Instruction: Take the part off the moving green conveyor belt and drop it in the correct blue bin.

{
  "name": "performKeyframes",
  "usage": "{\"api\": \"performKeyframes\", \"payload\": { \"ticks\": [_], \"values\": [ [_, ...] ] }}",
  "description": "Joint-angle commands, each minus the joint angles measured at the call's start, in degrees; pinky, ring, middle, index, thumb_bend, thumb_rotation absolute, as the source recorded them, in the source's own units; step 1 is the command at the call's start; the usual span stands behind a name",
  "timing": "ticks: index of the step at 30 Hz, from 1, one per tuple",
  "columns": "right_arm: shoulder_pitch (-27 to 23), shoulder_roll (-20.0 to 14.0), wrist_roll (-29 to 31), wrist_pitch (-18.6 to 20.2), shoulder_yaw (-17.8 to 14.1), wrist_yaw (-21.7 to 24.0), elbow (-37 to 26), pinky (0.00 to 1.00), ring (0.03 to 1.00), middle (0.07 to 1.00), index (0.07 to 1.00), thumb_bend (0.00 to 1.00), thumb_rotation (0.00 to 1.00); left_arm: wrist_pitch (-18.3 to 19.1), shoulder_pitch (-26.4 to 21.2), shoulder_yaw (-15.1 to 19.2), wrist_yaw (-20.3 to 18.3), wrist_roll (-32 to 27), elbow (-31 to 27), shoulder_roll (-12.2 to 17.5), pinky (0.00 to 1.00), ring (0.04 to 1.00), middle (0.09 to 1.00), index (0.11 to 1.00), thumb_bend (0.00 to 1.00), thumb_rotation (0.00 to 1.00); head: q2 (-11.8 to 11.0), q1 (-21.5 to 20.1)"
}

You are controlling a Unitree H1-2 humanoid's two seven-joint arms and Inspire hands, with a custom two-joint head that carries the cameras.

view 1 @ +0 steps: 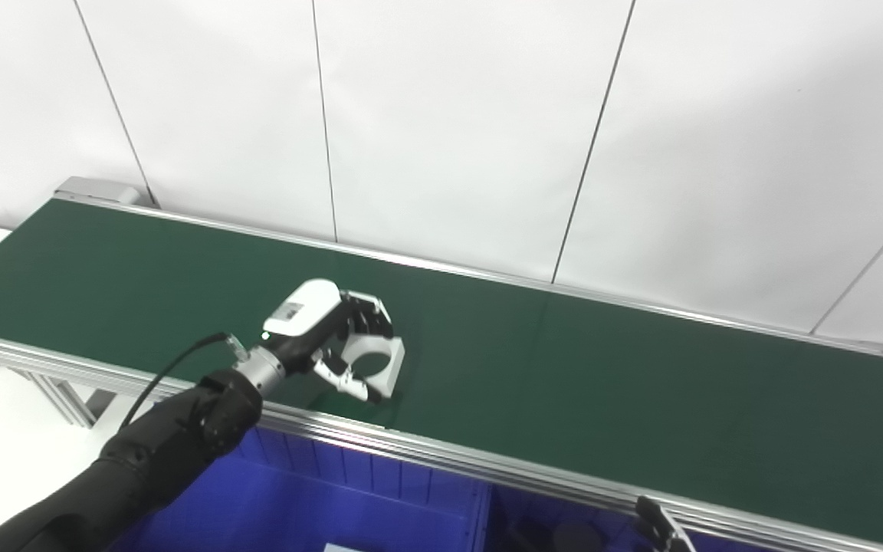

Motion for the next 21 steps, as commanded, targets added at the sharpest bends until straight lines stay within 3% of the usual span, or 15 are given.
{"api": "performKeyframes", "payload": {
  "ticks": [1,5,11,14,18,21],
  "values": [
    [-0.22,0.06,0.31,-2.93,-0.21,0.14,-0.85,0.79,0.852,0.870,0.857,0.61,0.00,-0.40,0.50,3.16,-3.18,-3.95,-3.40,0.01,0.33,0.426,0.496,0.530,0.47,0.00,0.05,0.07],
    [-0.39,-0.11,0.45,-2.93,-0.21,0.31,-0.67,0.78,0.852,0.870,0.856,0.61,0.00,-0.04,2.85,7.30,-8.23,-7.89,-7.73,-0.99,0.34,0.424,0.486,0.528,0.47,0.00,0.31,0.12],
    [-0.56,-0.41,0.79,-2.92,0.04,0.71,-0.26,0.80,0.855,0.867,0.855,0.61,0.00,4.97,8.16,11.98,-17.06,-15.99,-17.76,-1.87,0.35,0.431,0.474,0.521,0.48,0.00,0.14,-0.28],
    [-0.42,-0.33,0.22,-2.93,0.21,0.23,-0.40,0.80,0.851,0.861,0.851,0.61,0.00,8.76,10.88,13.77,-20.67,-20.00,-22.36,-2.29,0.35,0.433,0.475,0.510,0.48,0.00,0.40,-0.47],
    [-0.12,-0.34,0.09,-2.92,0.32,0.38,-0.67,0.79,0.854,0.865,0.850,0.61,0.00,10.83,14.44,15.14,-26.00,-25.19,-26.26,-2.02,0.35,0.434,0.484,0.507,0.48,0.00,0.87,-0.33],
    [-0.10,-0.67,-0.16,-2.93,0.42,0.36,-0.63,0.78,0.848,0.862,0.853,0.61,0.00,13.11,16.88,15.40,-28.62,-25.11,-29.15,-1.27,0.35,0.434,0.480,0.504,0.48,0.00,1.28,-0.09]
  ]
}}
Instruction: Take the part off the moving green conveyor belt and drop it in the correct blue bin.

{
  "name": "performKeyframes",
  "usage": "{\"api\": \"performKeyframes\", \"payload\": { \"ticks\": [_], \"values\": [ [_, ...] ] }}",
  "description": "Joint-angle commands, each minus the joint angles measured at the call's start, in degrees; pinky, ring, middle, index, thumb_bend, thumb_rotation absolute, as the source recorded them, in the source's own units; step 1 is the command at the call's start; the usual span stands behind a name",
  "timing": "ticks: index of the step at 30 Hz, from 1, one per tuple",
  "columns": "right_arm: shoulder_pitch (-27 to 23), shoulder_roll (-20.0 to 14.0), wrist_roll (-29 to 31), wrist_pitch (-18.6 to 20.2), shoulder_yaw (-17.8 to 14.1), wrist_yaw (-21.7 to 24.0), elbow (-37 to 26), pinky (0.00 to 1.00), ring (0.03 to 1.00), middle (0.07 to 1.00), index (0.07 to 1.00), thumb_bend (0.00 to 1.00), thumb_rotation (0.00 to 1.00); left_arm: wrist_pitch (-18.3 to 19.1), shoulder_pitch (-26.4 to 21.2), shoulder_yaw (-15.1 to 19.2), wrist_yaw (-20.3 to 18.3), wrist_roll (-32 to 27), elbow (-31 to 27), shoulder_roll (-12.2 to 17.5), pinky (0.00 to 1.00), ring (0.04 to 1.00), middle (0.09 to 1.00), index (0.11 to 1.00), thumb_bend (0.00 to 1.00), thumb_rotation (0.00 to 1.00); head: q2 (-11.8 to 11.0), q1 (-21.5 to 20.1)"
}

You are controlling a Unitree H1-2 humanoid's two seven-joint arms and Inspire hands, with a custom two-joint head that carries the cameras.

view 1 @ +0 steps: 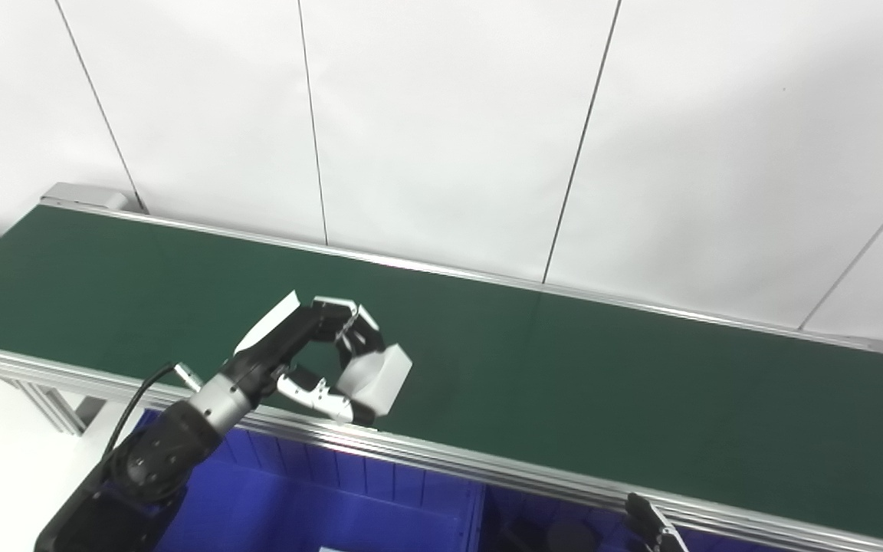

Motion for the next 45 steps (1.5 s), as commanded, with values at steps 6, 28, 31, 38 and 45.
{"api": "performKeyframes", "payload": {
  "ticks": [6,28,31,38,45],
  "values": [
    [0.40,-0.24,0.01,-2.92,0.04,0.08,-1.57,0.79,0.845,0.858,0.855,0.61,0.00,4.54,2.53,0.48,-8.53,-3.12,-4.83,2.98,0.37,0.439,0.475,0.500,0.48,0.00,1.07,0.08],
    [1.32,-0.19,0.86,-2.85,-1.19,2.13,-2.49,0.80,0.846,0.855,0.852,0.61,0.00,-6.03,6.03,-3.42,-0.72,18.71,17.06,-2.97,0.37,0.416,0.469,0.515,0.48,0.00,2.98,0.58],
    [1.23,-0.13,0.50,-2.91,-1.38,2.41,-2.41,0.80,0.847,0.855,0.855,0.61,0.00,-4.78,6.91,-2.91,3.77,22.69,17.62,-4.85,0.38,0.422,0.467,0.514,0.48,0.00,3.08,0.61],
    [1.08,0.27,0.14,-2.89,-1.56,2.77,-2.46,0.80,0.844,0.853,0.854,0.62,0.00,-6.95,7.56,-2.58,18.37,33.58,21.06,-7.91,0.38,0.418,0.468,0.520,0.48,0.00,3.08,0.63],
    [1.17,0.52,0.25,-2.90,-1.91,2.97,-2.37,0.80,0.844,0.850,0.850,0.63,0.00,-13.68,7.22,-2.65,31.74,36.48,26.02,-9.18,0.32,0.417,0.503,0.538,0.47,0.00,3.11,0.62]
  ]
}}
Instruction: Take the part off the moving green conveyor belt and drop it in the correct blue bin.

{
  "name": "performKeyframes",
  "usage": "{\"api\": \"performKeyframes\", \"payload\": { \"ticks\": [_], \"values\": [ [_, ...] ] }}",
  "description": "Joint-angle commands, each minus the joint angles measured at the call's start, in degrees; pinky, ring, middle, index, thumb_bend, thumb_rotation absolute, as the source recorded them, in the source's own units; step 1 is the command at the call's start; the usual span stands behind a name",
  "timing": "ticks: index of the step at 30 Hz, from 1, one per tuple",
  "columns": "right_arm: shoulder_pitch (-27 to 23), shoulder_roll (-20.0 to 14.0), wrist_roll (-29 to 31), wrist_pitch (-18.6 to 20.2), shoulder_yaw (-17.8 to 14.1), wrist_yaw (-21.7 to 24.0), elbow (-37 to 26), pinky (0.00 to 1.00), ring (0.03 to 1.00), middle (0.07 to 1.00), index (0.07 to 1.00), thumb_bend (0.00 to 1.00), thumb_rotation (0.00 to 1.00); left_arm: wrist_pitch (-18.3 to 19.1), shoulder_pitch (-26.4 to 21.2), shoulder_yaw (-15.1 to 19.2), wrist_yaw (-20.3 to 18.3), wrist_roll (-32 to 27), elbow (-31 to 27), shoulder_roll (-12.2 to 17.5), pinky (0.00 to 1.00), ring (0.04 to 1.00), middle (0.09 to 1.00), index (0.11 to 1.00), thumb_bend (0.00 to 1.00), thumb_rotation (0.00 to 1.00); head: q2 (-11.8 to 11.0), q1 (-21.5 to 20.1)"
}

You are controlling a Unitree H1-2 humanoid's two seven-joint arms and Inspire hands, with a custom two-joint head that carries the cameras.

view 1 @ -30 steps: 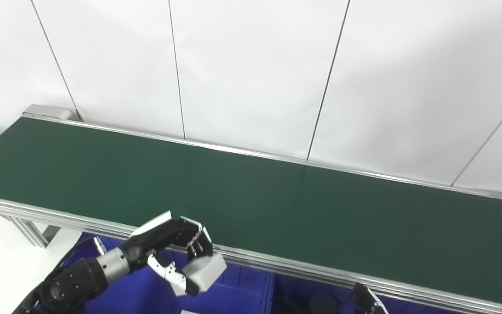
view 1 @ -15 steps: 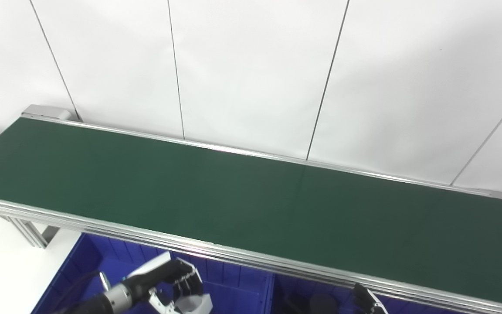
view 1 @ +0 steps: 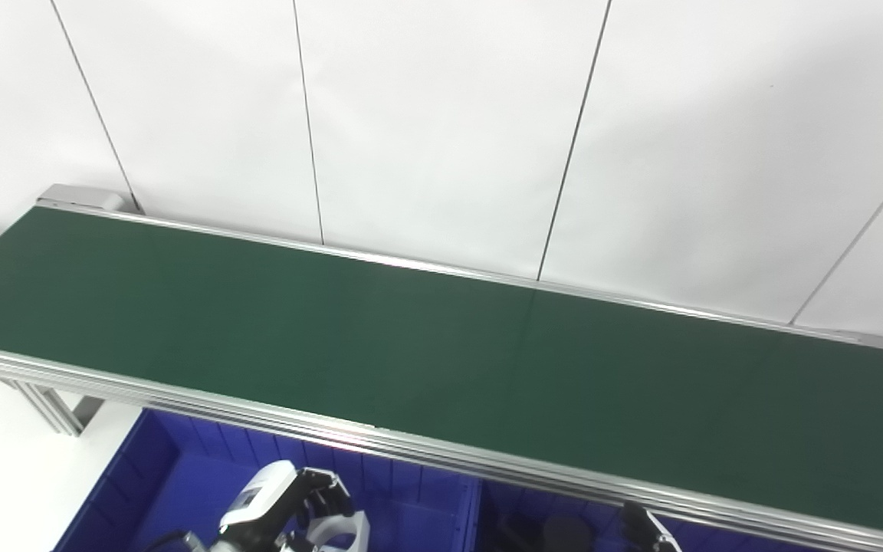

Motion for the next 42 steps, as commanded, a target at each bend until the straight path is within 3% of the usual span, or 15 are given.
{"api": "performKeyframes", "payload": {
  "ticks": [1,2,3,4,7,12,13,16,24,29,31,35,39,42],
  "values": [
    [-0.32,0.27,0.23,-2.91,-0.34,0.44,-1.59,0.80,0.845,0.850,0.850,0.63,0.00,-2.16,-0.52,1.02,2.53,-0.77,-2.25,0.19,0.31,0.426,0.514,0.544,0.47,0.00,-0.03,0.10],
    [-0.32,0.29,0.27,-2.91,-0.38,0.48,-1.58,0.80,0.843,0.850,0.850,0.62,0.00,-2.11,-0.03,1.33,2.55,-1.23,-3.12,0.04,0.31,0.435,0.524,0.543,0.47,0.00,0.00,0.20],
    [-0.33,0.30,0.31,-2.92,-0.40,0.52,-1.58,0.80,0.842,0.849,0.850,0.63,0.00,-1.93,0.44,1.62,2.41,-1.55,-4.03,-0.11,0.47,0.549,0.544,0.509,0.50,0.01,0.03,0.29],
    [-0.35,0.31,0.33,-2.92,-0.42,0.55,-1.57,0.80,0.841,0.848,0.850,0.63,0.00,-1.63,0.87,1.91,2.07,-2.02,-4.88,-0.23,0.58,0.642,0.651,0.592,0.67,0.01,0.03,0.32],
    [-0.36,0.38,0.29,-2.77,-0.58,0.87,-1.79,0.80,0.841,0.850,0.851,0.62,0.00,-0.08,2.03,2.80,0.33,-3.67,-7.36,-0.57,0.66,0.717,0.726,0.682,0.80,0.00,0.15,0.46],
    [-0.46,0.65,-0.12,-2.76,-0.92,1.14,-1.93,0.79,0.837,0.848,0.849,0.63,0.00,1.66,3.13,3.25,-3.22,-5.65,-9.83,0.07,0.76,0.840,0.836,0.775,0.81,0.00,0.54,0.44],
    [-0.46,0.67,-0.11,-2.76,-0.99,1.26,-2.00,0.79,0.837,0.848,0.850,0.63,0.00,2.73,3.46,3.17,-5.23,-6.69,-11.01,0.45,0.82,0.893,0.885,0.815,0.80,0.04,0.67,0.42],
    [-0.47,0.61,-0.38,-2.83,-1.06,1.36,-2.06,0.79,0.839,0.850,0.850,0.63,0.00,5.49,4.39,3.01,-10.20,-9.13,-14.50,1.32,0.85,0.931,0.932,0.862,0.79,0.11,0.88,0.44],
    [-0.58,0.64,-0.43,-2.86,-1.15,1.58,-2.06,0.79,0.836,0.847,0.848,0.63,0.00,10.27,6.64,4.15,-19.52,-18.25,-22.33,1.80,0.89,0.952,0.960,0.901,0.80,0.09,1.01,0.24],
    [-0.69,0.89,-0.27,-2.81,-1.24,1.65,-2.04,0.79,0.836,0.849,0.848,0.63,0.00,12.51,7.61,5.09,-22.85,-21.68,-26.08,2.05,0.78,0.880,0.910,0.889,0.80,0.02,1.26,-0.34],
    [-0.76,1.02,-0.46,-2.78,-1.22,1.59,-1.95,0.79,0.837,0.850,0.845,0.63,0.01,12.08,7.94,5.94,-24.75,-26.20,-26.82,1.60,0.78,0.848,0.876,0.853,0.78,0.00,1.48,-1.20],
    [-0.43,1.54,-1.05,-2.39,-1.24,1.55,-2.83,0.78,0.836,0.851,0.843,0.63,0.00,11.01,7.46,6.48,-30.53,-34.66,-26.54,2.47,0.85,0.858,0.862,0.837,0.72,0.03,2.47,-5.36],
    [0.17,2.23,-1.38,-1.95,-1.11,1.63,-3.87,0.78,0.840,0.862,0.853,0.63,0.03,10.80,7.27,8.72,-33.45,-44.45,-25.27,-0.61,0.87,0.829,0.819,0.792,0.67,0.03,4.45,-10.55],
    [0.53,3.14,-1.90,-0.70,-1.05,1.47,-4.86,0.78,0.839,0.860,0.856,0.63,0.05,10.86,7.08,9.82,-34.38,-47.85,-24.83,-2.79,0.86,0.807,0.794,0.785,0.66,0.06,5.24,-12.65]
  ]
}}
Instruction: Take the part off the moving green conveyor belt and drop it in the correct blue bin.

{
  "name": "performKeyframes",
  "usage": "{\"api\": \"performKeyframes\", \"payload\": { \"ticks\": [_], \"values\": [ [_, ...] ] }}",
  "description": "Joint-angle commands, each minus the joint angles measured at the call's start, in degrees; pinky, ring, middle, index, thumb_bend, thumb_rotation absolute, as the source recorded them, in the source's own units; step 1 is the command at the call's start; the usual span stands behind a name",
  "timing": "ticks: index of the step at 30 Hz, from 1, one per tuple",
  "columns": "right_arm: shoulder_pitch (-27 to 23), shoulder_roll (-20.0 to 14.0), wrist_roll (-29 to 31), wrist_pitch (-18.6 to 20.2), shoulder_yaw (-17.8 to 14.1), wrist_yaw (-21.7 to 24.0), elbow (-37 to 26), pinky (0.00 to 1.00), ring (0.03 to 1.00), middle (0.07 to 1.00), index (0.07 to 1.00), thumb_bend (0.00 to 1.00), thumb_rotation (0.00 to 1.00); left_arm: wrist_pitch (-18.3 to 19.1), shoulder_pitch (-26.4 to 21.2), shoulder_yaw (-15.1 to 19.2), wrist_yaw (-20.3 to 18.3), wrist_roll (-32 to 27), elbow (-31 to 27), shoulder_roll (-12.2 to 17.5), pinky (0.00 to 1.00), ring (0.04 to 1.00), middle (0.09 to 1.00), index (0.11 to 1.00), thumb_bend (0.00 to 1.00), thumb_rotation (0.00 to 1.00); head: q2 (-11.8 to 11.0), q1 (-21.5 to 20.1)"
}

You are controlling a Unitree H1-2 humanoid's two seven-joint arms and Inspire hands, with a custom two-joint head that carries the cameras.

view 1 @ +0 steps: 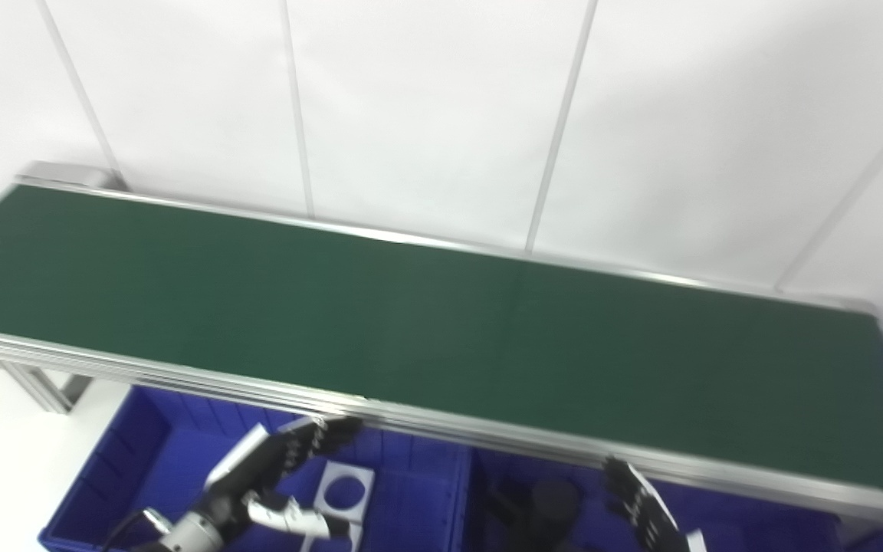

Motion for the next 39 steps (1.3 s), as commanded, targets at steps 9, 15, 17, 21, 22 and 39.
{"api": "performKeyframes", "payload": {
  "ticks": [9,15,17,21,22,39],
  "values": [
    [0.77,3.66,-2.86,-0.36,-0.67,-1.38,-2.91,0.75,0.825,0.847,0.857,0.64,0.10,-3.50,-1.84,0.65,-2.05,-2.19,1.30,-3.81,0.85,0.794,0.783,0.784,0.62,0.01,2.26,-5.55],
    [1.00,4.87,-4.78,-0.21,-1.11,-2.00,-2.62,0.74,0.826,0.851,0.859,0.64,0.13,-4.66,-2.28,0.41,-3.03,-2.56,2.91,-4.97,0.85,0.793,0.783,0.788,0.65,0.01,2.46,-6.36],
    [1.13,4.92,-4.99,-0.01,-1.14,-2.02,-2.72,0.75,0.830,0.852,0.861,0.64,0.13,-4.88,-2.25,0.38,-3.18,-2.59,3.30,-5.20,0.86,0.797,0.787,0.787,0.64,0.00,2.26,-5.67],
    [1.36,4.86,-5.79,0.62,-1.48,-2.19,-3.30,0.75,0.830,0.853,0.868,0.64,0.13,-4.49,-2.07,0.50,-2.77,-2.07,3.33,-5.65,0.86,0.797,0.782,0.785,0.65,0.00,2.69,-7.97],
    [1.36,4.96,-5.97,0.72,-1.63,-2.40,-3.31,0.75,0.828,0.850,0.866,0.65,0.15,-3.87,-1.99,0.53,-2.49,-1.74,2.98,-5.58,0.86,0.798,0.780,0.783,0.65,0.01,2.96,-9.05],
    [0.83,7.74,-7.30,4.65,-1.41,-2.96,-5.14,0.74,0.816,0.838,0.858,0.67,0.15,-3.28,-2.50,2.93,-3.29,-3.06,3.25,-4.24,0.87,0.787,0.776,0.771,0.64,0.00,4.81,-15.75]
  ]
}}
